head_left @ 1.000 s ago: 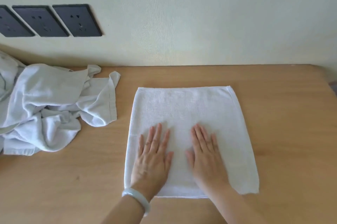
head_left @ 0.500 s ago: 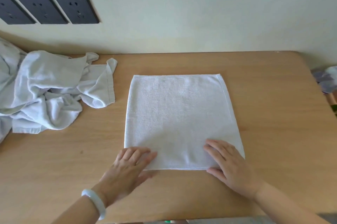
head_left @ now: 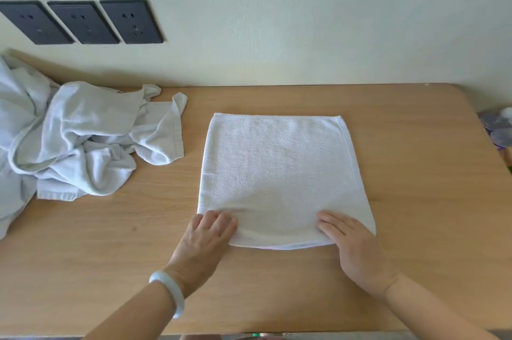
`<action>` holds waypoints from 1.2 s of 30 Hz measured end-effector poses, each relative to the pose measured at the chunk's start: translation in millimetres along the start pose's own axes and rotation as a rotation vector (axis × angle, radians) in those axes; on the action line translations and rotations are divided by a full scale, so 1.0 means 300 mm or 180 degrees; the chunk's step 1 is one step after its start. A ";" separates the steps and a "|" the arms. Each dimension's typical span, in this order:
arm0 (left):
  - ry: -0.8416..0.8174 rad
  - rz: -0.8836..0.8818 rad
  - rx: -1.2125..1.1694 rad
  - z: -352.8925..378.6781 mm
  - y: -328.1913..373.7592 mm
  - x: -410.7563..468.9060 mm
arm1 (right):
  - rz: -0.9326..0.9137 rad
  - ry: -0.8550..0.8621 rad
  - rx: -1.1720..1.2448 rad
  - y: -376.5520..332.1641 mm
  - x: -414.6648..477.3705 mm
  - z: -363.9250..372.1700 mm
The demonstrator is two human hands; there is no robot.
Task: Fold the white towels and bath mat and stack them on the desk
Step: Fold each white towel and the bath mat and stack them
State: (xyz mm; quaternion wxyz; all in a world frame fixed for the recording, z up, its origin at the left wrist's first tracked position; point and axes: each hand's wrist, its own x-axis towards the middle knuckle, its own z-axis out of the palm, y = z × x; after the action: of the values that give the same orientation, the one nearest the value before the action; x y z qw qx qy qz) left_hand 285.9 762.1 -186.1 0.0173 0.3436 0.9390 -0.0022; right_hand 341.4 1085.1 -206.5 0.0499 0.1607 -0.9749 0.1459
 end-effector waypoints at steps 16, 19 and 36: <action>-0.1375 -0.1320 -0.3186 -0.268 -0.289 0.126 | 0.1503 -0.2133 0.2029 0.108 0.320 -0.313; -0.0773 -0.2602 -0.4231 -0.169 -0.296 0.158 | 0.2193 -0.1679 0.2552 0.149 0.362 -0.276; 0.0378 -0.3426 -0.3665 -0.058 -0.280 0.209 | 0.2643 -0.0525 0.2056 0.163 0.459 -0.132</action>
State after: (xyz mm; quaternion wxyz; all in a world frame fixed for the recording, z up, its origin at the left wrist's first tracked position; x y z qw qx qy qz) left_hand 183.3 738.5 -171.5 0.1389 -0.2214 0.8290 0.4944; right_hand 197.6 1100.0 -162.0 -0.1409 -0.2206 -0.8626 0.4329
